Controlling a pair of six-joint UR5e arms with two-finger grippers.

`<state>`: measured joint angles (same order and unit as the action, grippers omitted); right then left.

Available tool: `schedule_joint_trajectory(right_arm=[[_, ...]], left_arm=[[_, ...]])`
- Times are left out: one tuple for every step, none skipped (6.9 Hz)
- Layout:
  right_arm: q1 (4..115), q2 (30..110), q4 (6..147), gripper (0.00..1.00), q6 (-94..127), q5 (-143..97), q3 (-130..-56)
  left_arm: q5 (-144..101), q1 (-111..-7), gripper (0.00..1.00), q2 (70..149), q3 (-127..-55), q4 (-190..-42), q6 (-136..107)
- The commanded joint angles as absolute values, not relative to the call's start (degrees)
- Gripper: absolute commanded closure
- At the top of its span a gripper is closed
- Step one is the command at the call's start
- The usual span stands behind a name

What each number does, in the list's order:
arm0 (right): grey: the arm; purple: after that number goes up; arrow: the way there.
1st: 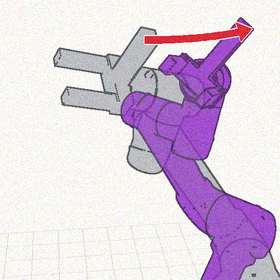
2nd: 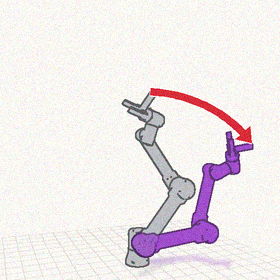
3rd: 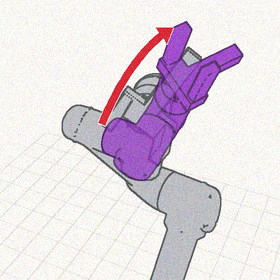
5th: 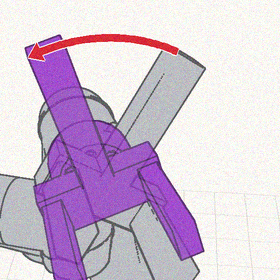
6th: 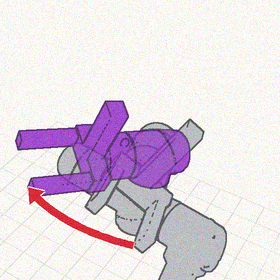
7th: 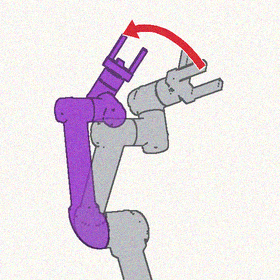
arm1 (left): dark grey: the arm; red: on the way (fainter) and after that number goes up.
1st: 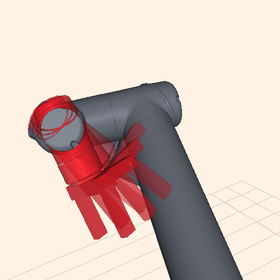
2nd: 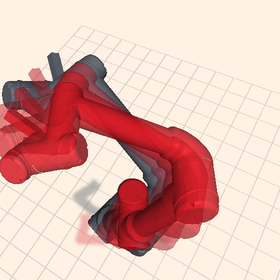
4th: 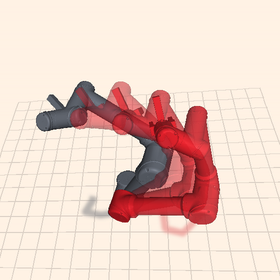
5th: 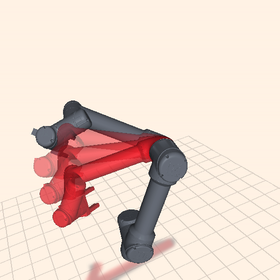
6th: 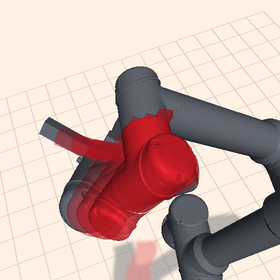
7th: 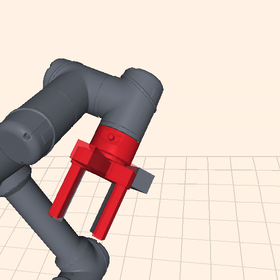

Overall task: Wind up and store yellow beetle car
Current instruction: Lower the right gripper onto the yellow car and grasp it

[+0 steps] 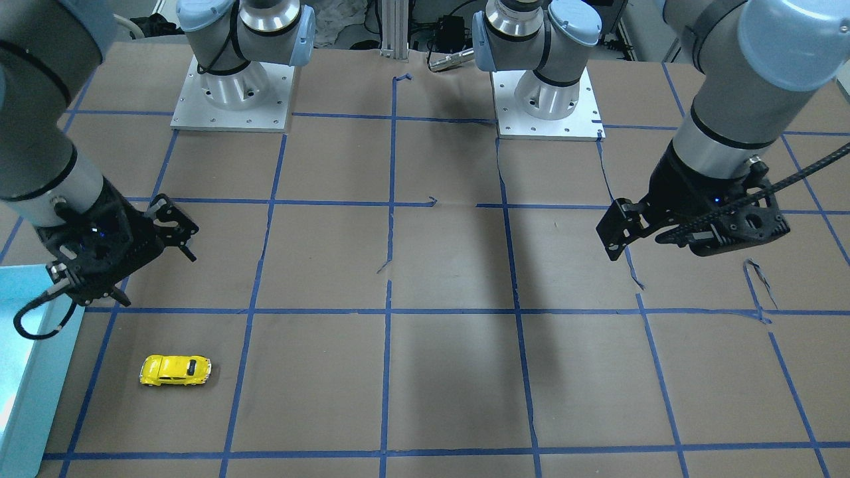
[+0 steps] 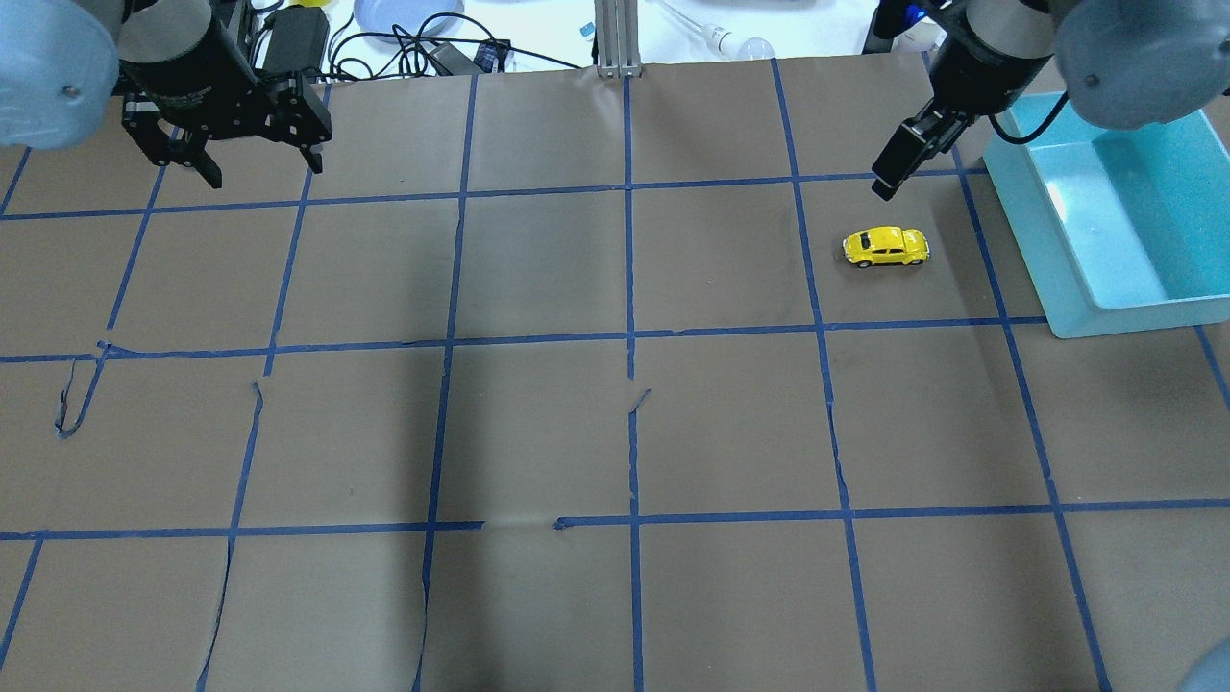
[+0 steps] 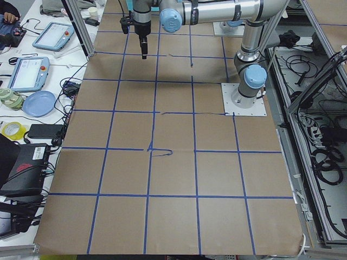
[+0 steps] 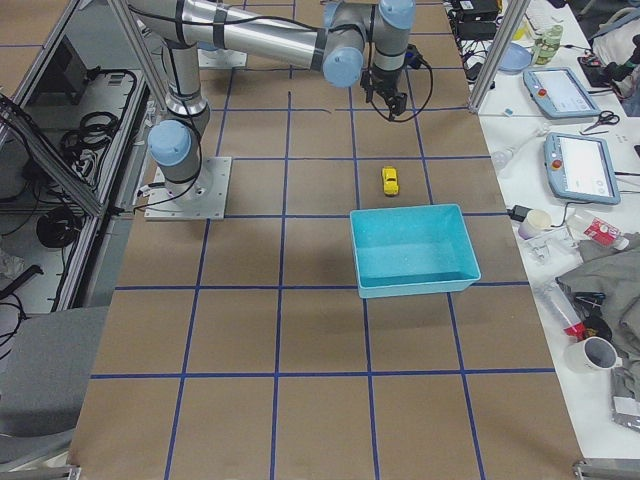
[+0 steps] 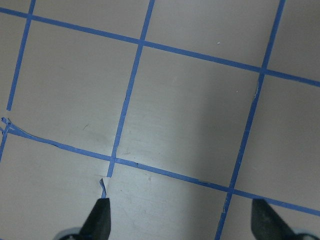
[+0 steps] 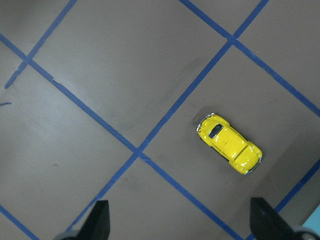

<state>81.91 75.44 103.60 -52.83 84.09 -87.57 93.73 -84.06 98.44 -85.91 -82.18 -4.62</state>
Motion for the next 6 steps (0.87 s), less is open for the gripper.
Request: schedule_joint_trajectory(right_arm=[[80.8,68.9,109.2,0.00,-79.5,89.4,-88.5],[80.7,65.3,113.3,0.00,-83.0,89.5,-88.9],[80.7,62.8,118.4,0.00,-93.3,87.1,-89.6],[80.3,60.3,121.3,0.00,-98.3,85.4,-90.4],[80.3,59.9,121.9,0.00,-98.6,85.8,-90.5],[80.3,59.6,122.0,0.00,-99.0,86.1,-90.6]], left_arm=[[90.8,-86.6,0.00,95.0,-88.6,-82.7,-4.1],[90.7,-88.2,0.00,93.9,-89.4,-82.8,-1.4],[90.4,-88.7,0.00,93.3,-90.2,-82.7,-1.1],[90.4,-88.7,0.00,92.9,-91.0,-82.7,-1.1],[90.7,-88.7,0.00,92.6,-92.2,-82.7,-0.9],[91.1,-88.7,0.00,92.5,-92.4,-82.7,2.0]])
